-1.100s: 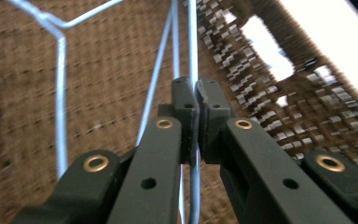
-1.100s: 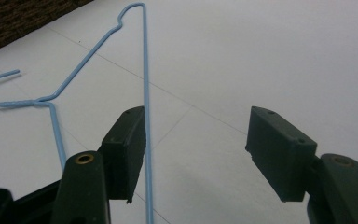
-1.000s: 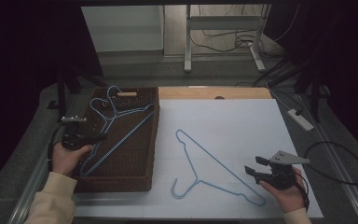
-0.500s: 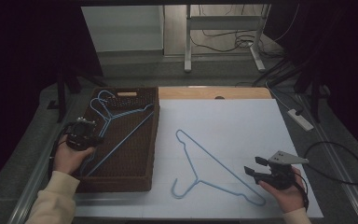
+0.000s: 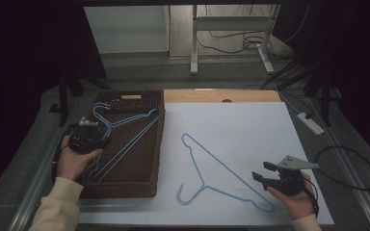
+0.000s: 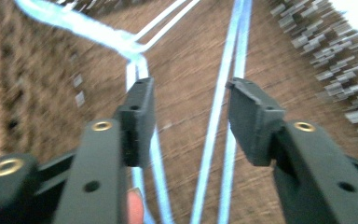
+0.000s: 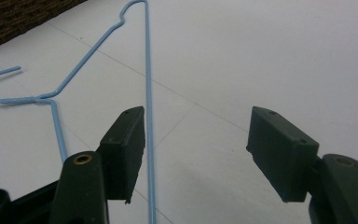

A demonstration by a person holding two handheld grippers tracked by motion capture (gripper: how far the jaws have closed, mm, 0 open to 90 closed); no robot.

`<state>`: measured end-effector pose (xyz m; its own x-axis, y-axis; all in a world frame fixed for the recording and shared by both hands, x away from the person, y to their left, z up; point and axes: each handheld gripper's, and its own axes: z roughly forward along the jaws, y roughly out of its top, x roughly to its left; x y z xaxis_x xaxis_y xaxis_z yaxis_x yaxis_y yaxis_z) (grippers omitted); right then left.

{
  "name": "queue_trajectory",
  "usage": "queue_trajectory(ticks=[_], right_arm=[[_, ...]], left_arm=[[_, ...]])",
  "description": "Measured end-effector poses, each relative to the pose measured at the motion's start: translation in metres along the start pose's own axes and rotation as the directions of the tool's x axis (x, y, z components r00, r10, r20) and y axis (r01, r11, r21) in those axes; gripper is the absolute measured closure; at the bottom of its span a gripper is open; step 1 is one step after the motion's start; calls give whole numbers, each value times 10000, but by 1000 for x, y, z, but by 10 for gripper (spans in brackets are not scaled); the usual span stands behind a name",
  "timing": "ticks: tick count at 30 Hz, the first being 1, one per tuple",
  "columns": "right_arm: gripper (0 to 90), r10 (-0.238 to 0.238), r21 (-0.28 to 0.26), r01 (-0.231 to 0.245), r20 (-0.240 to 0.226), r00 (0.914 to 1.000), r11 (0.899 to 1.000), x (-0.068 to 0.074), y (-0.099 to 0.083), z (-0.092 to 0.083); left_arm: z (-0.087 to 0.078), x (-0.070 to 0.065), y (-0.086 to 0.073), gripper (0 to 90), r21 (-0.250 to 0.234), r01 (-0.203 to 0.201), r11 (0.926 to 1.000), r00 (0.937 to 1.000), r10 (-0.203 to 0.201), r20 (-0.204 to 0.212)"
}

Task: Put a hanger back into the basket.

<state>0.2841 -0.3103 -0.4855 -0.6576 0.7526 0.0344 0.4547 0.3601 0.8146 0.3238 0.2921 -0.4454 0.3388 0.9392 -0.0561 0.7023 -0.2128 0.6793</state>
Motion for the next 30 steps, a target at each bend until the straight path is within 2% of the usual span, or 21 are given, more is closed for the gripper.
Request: queue_trajectory(ticks=[2,3,5,6,7,9,10,11,13,14,18,19,20,24,25,30], right_arm=[[379,-8,16,8,-22,10000,10000,0,0,0],[379,0,24,0,-26,10000,10000,1,0,0],[379,7,26,-7,-38,10000,10000,0,0,1],[379,8,25,-8,-52,10000,10000,0,0,1],[379,16,28,-16,-78,10000,10000,0,0,1],[378,31,45,-31,-86,10000,10000,-1,0,1],[378,35,49,-34,-105,9999,10000,-1,0,2],[378,36,51,-35,-119,9999,10000,-1,0,2],[378,15,22,-15,-141,9999,10000,-1,1,2],[378,15,22,-15,-141,9999,10000,-1,1,2],[377,-15,35,15,-216,9998,10000,-1,2,3],[377,-34,19,35,-230,9997,10000,-1,2,3],[377,-47,-5,47,-242,9997,10000,-1,3,3],[377,-105,-17,105,-316,9994,9999,-1,4,4],[377,-122,-10,121,-376,9992,9999,0,5,6],[377,-155,1,155,-485,9987,9999,0,7,8]], left_arm=[[-8,-6,0,452,-545,-35,9985,9994,54,344],[-8,-6,0,452,-545,-35,9985,9994,54,344],[-24,-17,-2,442,-1480,-245,9887,9936,403,1051],[-24,-17,-2,431,-1480,-245,9887,9936,403,1051],[-27,-20,-4,421,-1684,-272,9853,9920,474,1170],[-35,-28,-8,403,-2100,-276,9773,9853,621,1592],[-35,-28,-8,401,-2100,-276,9773,9853,621,1592],[-39,-35,-10,399,-2302,-323,9726,9798,763,1850],[-42,-41,-12,389,-2489,-327,9680,9733,875,2123],[-42,-41,-12,385,-2489,-327,9680,9733,875,2123],[-47,-55,-16,366,-2825,-186,9591,9628,934,2537],[-50,-61,-18,365,-3035,-162,9527,9581,1017,2678],[-50,-61,-18,365,-3035,-162,9527,9581,1017,2678],[-56,-72,-25,364,-3332,-216,9426,9532,1199,2775],[-58,-76,-28,361,-3312,-291,9431,9475,1315,2914],[-59,-85,-38,361,-3326,-450,9420,9473,1459,2851]])
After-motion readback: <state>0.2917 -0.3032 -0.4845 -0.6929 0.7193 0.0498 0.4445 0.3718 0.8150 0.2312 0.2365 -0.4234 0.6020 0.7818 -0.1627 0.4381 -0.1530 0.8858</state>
